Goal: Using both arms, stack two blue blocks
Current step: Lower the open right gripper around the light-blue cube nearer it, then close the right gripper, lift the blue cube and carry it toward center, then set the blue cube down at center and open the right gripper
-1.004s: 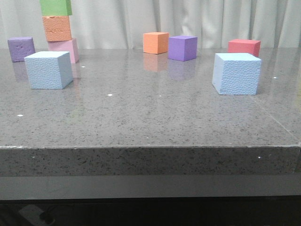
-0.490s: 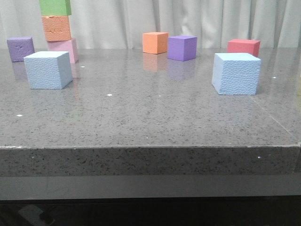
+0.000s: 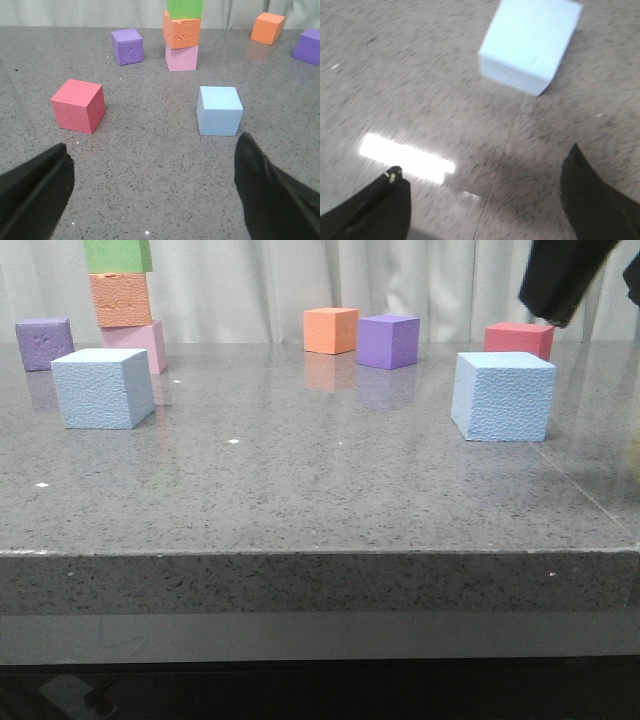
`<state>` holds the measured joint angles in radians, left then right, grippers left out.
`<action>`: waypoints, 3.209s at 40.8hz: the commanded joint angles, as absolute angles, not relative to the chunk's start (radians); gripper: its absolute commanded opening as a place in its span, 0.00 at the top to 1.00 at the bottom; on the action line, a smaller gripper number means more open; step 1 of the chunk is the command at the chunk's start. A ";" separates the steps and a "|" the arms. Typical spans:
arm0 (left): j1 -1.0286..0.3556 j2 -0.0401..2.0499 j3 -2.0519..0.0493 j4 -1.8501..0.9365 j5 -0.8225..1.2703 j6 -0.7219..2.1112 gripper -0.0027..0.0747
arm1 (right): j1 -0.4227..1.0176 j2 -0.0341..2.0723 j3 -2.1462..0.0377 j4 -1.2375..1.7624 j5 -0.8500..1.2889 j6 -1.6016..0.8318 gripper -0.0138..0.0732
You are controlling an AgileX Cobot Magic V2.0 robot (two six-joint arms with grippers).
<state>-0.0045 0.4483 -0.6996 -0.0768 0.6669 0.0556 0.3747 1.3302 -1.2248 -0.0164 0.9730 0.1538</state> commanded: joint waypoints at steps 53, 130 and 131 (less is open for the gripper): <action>-0.011 0.461 -0.725 -0.087 0.587 0.049 0.14 | 0.337 1.776 -1.570 -0.154 0.925 0.464 0.17; -0.011 0.461 -0.725 -0.087 0.587 0.049 0.14 | 0.622 2.107 -2.146 -0.220 1.186 0.671 0.41; -0.011 0.461 -0.725 -0.087 0.587 0.049 0.14 | 0.622 2.107 -2.146 -0.220 1.185 0.671 0.38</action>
